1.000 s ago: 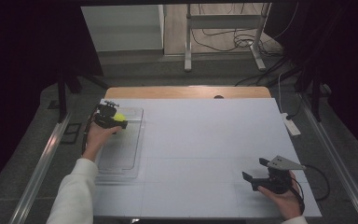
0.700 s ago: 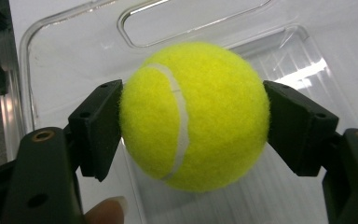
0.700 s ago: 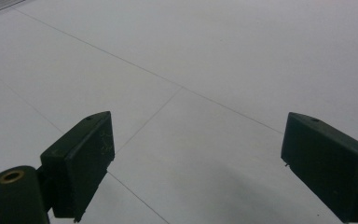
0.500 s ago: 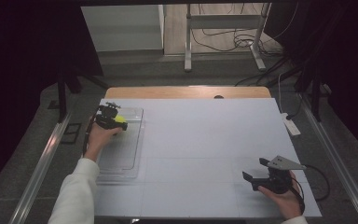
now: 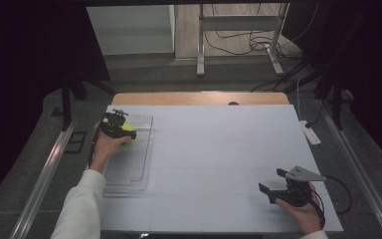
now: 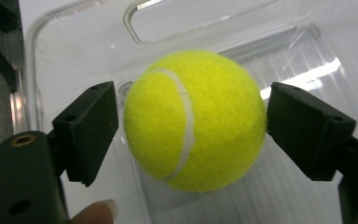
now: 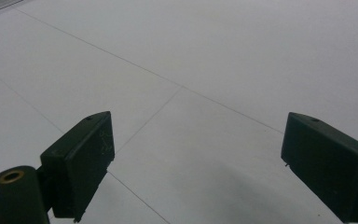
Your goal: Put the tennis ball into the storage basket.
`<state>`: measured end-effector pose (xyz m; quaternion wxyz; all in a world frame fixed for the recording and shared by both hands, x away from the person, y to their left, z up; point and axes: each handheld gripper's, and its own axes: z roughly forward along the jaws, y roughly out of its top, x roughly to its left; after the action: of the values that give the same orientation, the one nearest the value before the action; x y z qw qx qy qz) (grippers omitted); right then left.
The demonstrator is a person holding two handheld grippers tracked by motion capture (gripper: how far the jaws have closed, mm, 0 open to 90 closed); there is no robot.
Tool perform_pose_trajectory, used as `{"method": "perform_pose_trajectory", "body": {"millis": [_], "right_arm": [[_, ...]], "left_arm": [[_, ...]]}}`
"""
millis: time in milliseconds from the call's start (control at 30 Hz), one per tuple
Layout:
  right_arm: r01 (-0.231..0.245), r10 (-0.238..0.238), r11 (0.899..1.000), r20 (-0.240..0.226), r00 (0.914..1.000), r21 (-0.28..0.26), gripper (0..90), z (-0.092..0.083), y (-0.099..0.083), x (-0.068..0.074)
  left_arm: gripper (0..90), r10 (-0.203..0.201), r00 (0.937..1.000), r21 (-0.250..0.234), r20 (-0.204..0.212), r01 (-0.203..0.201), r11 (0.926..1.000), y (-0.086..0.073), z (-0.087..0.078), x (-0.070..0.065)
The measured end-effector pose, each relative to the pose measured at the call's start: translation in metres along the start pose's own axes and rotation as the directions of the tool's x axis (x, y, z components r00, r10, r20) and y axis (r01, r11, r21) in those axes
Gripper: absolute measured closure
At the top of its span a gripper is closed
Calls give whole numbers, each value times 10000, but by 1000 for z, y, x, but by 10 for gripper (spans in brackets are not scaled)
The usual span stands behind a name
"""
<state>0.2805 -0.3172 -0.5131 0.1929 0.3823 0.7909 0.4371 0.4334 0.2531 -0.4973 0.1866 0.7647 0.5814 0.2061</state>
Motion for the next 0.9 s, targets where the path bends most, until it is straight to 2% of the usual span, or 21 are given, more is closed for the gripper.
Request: {"method": "perform_pose_trajectory", "body": {"millis": [100, 267, 367, 467, 633, 733, 900], "right_arm": [[2, -2, 10000, -8, 10000, 3, 97, 0, 0, 0], [-9, 9, 10000, -10, 10000, 12, 97, 0, 0, 0], [2, -2, 10000, 23, 10000, 28, 97, 0, 0, 0], [0, 0, 10000, 27, 10000, 27, 97, 0, 0, 0], [-4, 4, 10000, 10, 10000, 41, 97, 1, 0, 0], [-21, 21, 10000, 14, 10000, 42, 97, 1, 0, -1], [-64, 64, 10000, 13, 10000, 38, 97, 2, 0, -2]], "left_arm": [[156, -178, 9994, -575, 297, 195, 9982, 0, -8, 1], [146, -371, 9976, -1045, 583, 430, 9936, -3, -15, 4], [143, -384, 9974, -1238, 603, 456, 9913, -5, -17, 5], [141, -487, 9960, -1531, 745, 597, 9864, -8, -20, 7], [139, -659, 9911, -2003, 1160, 883, 9758, -12, -27, 11], [139, -744, 9855, -2292, 1523, 1084, 9673, -16, -32, 12], [139, -602, 9788, -2577, 1958, 1105, 9599, -23, -37, 11]]}}
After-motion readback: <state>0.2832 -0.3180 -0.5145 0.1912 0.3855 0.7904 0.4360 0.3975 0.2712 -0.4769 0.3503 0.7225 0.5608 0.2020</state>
